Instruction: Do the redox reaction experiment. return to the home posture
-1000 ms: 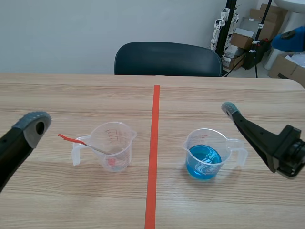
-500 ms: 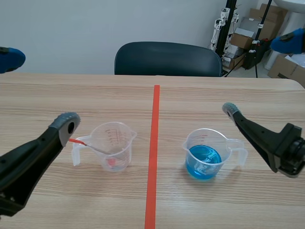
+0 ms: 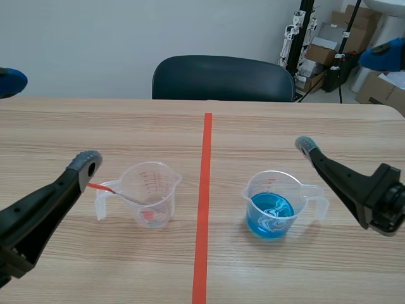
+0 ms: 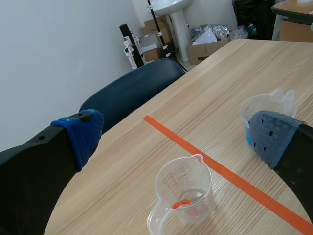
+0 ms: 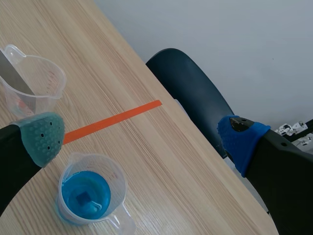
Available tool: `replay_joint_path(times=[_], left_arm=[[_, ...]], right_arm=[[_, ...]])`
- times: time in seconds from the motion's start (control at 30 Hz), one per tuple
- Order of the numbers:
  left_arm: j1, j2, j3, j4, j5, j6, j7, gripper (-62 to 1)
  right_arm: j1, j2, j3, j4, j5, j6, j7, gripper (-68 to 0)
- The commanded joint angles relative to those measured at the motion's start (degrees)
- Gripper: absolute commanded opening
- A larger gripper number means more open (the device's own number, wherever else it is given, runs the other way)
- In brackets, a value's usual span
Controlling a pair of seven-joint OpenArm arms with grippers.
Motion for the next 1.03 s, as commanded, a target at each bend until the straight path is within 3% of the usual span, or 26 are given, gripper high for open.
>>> replay_joint_path(times=[0.0, 1.0], left_arm=[[-0.04, 0.31, -0.09, -0.59, -0.57, 0.07, -0.72, 1.4], [-0.17, 0.31, -0.09, -2.16, -0.57, 0.07, -1.01, 1.4]], right_arm=[[0.52, -0.04, 0.07, 0.42, 0.46, -0.61, 0.9, 0.4], [0.55, -0.02, 0.07, 0.42, 0.42, -0.61, 1.18, 0.4]])
